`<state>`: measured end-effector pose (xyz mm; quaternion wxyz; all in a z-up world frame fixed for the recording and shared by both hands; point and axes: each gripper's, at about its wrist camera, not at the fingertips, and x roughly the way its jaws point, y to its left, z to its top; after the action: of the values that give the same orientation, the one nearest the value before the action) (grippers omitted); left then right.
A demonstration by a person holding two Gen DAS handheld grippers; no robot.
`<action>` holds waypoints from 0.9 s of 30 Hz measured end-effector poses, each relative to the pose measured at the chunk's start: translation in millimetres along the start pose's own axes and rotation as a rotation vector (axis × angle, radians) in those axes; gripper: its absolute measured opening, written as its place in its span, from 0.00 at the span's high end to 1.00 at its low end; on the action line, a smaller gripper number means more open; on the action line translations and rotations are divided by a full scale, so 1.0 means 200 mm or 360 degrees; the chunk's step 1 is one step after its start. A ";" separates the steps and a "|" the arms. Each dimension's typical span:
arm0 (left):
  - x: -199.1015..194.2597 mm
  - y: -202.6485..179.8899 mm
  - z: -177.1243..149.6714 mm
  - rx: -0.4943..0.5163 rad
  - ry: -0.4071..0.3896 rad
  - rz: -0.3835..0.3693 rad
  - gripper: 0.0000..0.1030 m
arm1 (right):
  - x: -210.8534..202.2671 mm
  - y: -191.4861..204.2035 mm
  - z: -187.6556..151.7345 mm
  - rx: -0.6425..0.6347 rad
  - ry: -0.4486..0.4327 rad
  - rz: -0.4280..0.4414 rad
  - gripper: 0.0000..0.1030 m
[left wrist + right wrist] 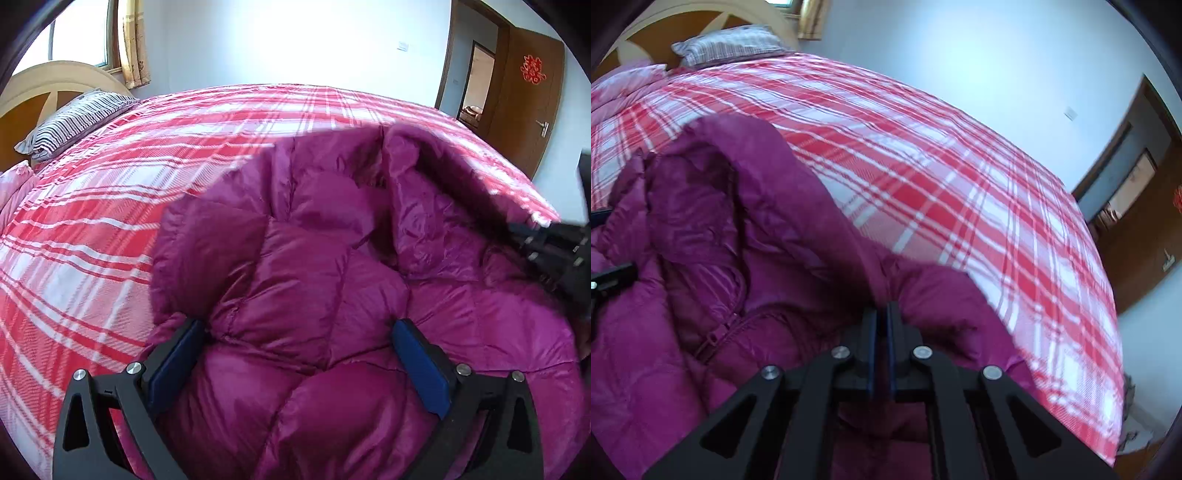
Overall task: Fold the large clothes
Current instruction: 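Grasp the side edge of the magenta coat with the right tool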
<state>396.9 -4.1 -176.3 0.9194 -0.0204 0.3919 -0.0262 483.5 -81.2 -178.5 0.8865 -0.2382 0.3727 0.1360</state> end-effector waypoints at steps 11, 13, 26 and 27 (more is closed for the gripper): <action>-0.14 -0.34 0.61 0.0201 -0.0342 0.0040 0.01 | 0.00 0.02 -0.04 0.0065 -0.0071 -0.0047 0.94; 0.05 -0.35 0.61 0.0232 -0.0193 0.0171 0.01 | 0.00 0.02 -0.04 0.0071 -0.0080 -0.0045 0.94; 0.35 -0.24 0.32 0.0220 0.0046 0.0226 0.01 | -0.27 -0.17 -0.03 0.0434 -0.0251 0.0217 0.87; 0.35 -0.24 0.32 0.0219 0.0047 0.0224 0.01 | -0.31 -0.22 -0.01 0.0532 -0.0291 0.0220 0.87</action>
<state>491.3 -54.8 -179.6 0.9123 0.0707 0.4032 0.0112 457.8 -123.9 -119.7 0.9323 -0.0483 0.3236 0.1539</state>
